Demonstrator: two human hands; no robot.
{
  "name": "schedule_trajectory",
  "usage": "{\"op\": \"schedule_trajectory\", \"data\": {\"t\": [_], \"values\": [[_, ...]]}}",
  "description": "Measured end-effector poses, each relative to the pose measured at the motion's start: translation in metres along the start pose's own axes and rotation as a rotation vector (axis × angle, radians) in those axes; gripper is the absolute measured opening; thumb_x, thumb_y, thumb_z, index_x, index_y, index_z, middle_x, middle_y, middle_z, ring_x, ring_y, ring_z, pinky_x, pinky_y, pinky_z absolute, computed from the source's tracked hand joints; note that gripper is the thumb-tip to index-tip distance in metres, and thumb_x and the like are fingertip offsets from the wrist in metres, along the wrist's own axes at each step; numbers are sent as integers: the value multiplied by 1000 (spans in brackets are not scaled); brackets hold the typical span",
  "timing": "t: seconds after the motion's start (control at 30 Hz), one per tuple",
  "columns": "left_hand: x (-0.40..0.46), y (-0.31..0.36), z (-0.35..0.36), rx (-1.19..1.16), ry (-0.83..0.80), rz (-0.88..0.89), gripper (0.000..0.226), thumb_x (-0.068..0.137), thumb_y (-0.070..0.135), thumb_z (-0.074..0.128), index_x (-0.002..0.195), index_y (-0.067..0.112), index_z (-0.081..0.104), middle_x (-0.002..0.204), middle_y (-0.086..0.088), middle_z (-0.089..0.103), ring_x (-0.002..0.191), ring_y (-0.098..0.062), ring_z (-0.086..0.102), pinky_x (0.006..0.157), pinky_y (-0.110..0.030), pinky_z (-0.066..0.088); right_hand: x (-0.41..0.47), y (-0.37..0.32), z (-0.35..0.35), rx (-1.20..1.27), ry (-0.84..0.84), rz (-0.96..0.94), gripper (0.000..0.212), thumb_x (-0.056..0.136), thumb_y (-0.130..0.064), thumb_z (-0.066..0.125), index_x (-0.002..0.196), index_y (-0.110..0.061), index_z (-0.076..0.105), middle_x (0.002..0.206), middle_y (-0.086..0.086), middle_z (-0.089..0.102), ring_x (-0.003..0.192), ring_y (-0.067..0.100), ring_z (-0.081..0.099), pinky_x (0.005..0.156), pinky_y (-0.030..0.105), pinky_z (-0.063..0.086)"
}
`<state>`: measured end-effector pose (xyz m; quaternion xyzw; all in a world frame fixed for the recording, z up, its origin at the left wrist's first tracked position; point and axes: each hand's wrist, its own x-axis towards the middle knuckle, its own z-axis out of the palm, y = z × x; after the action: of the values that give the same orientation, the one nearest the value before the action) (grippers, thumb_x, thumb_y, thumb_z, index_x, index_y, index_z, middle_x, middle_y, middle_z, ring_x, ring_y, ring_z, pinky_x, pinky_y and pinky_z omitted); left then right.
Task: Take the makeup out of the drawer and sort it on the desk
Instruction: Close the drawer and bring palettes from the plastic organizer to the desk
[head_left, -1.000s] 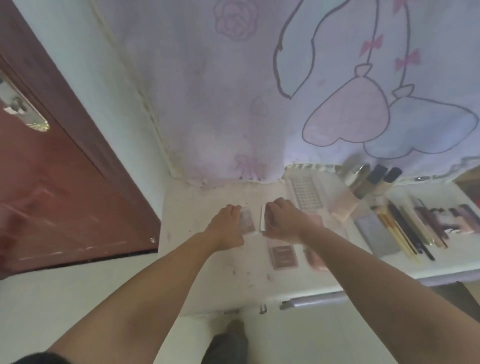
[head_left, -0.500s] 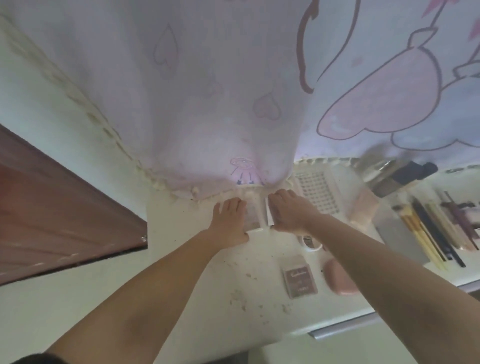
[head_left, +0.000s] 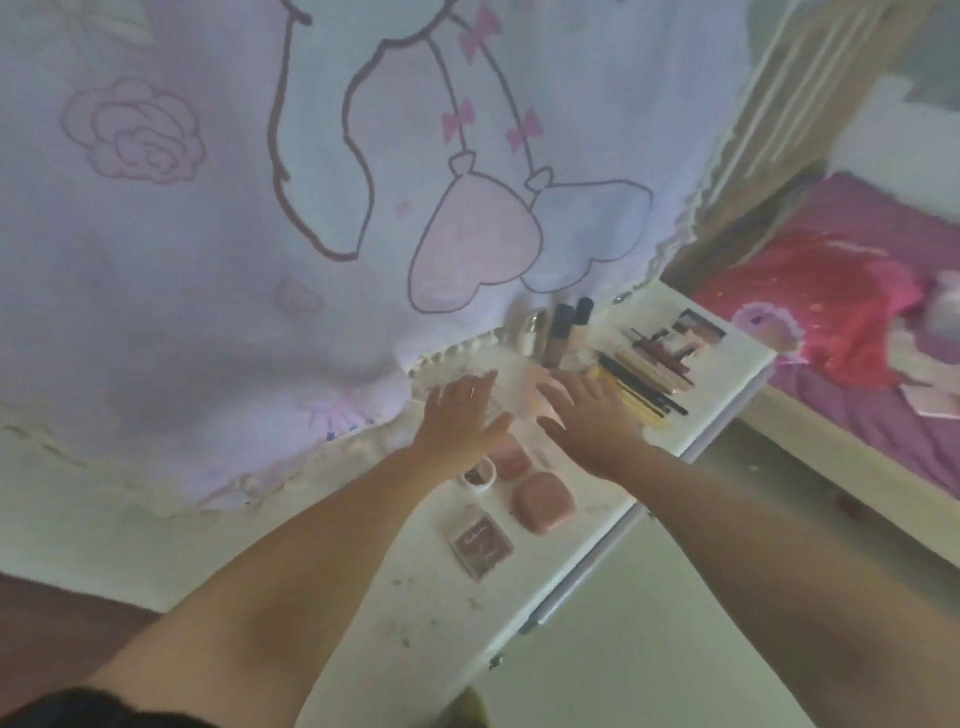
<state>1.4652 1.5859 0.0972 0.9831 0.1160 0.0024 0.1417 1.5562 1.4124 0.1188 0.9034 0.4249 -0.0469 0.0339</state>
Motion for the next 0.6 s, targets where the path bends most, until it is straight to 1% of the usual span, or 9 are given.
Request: {"op": "schedule_trajectory", "data": {"t": [0.03, 0.1, 0.13, 0.17, 0.23, 0.3, 0.4, 0.53, 0.6], "values": [[3, 24, 3, 26, 6, 65, 66, 94, 54, 24, 147, 15, 24, 143, -10, 39, 131, -27, 36, 110, -44, 25, -25, 17, 0, -18, -1, 69, 53, 99, -47, 19, 148, -25, 20, 157, 1, 15, 145, 21, 13, 117, 48, 4], [5, 75, 13, 43, 31, 213, 76, 91, 58, 6, 141, 11, 39, 133, -12, 51, 121, -30, 49, 104, -46, 36, -81, 49, 3, -43, -15, 206, 62, 94, -51, 2, 149, -26, 16, 159, 1, 10, 146, 21, 9, 118, 52, 2], [1, 102, 18, 33, 37, 274, 79, 92, 58, 2, 137, 10, 46, 127, -13, 56, 116, -30, 54, 101, -47, 40, -112, 63, 8, -43, -20, 278, 67, 91, -52, -2, 150, -26, 16, 159, 1, 11, 147, 22, 9, 118, 53, 2], [-4, 129, 26, 38, 41, 325, 80, 92, 58, 0, 137, 10, 46, 127, -13, 56, 117, -30, 54, 102, -49, 40, -145, 74, 15, -32, -24, 357, 70, 89, -53, -3, 149, -26, 18, 158, 2, 14, 147, 22, 11, 117, 55, 3], [-24, 187, 43, 89, -87, 417, 72, 92, 56, 6, 145, 14, 29, 142, -11, 41, 132, -28, 37, 112, -50, 24, -216, 90, 29, 22, -54, 528, 74, 86, -54, -3, 148, -25, 26, 156, 4, 23, 146, 23, 17, 115, 57, 5], [-53, 245, 65, 125, -209, 536, 62, 98, 49, 20, 149, 15, 15, 151, -9, 25, 140, -26, 21, 116, -49, 12, -294, 95, 47, 86, -89, 699, 80, 81, -55, -10, 150, -27, 19, 158, 2, 16, 147, 21, 11, 115, 55, 1], [-117, 324, 101, 178, -295, 742, 62, 99, 47, 25, 150, 14, 9, 152, -9, 20, 141, -25, 16, 115, -49, 11, -410, 80, 77, 182, -104, 923, 87, 73, -55, -19, 151, -28, 7, 160, -1, 1, 147, 19, -1, 115, 52, -7], [-227, 409, 150, 242, -442, 990, 63, 99, 47, 25, 151, 18, 5, 156, -7, 15, 144, -23, 10, 116, -50, 3, -551, 28, 117, 299, -157, 1195, 80, 79, -57, -14, 151, -27, 5, 160, -1, -1, 147, 18, -5, 116, 53, -6], [-282, 440, 169, 286, -487, 1116, 62, 99, 47, 23, 151, 18, 5, 156, -6, 14, 144, -23, 10, 116, -51, 1, -613, -2, 133, 347, -184, 1323, 91, 69, -56, -21, 151, -27, 5, 160, -1, -1, 147, 17, -4, 116, 53, -4]]}}
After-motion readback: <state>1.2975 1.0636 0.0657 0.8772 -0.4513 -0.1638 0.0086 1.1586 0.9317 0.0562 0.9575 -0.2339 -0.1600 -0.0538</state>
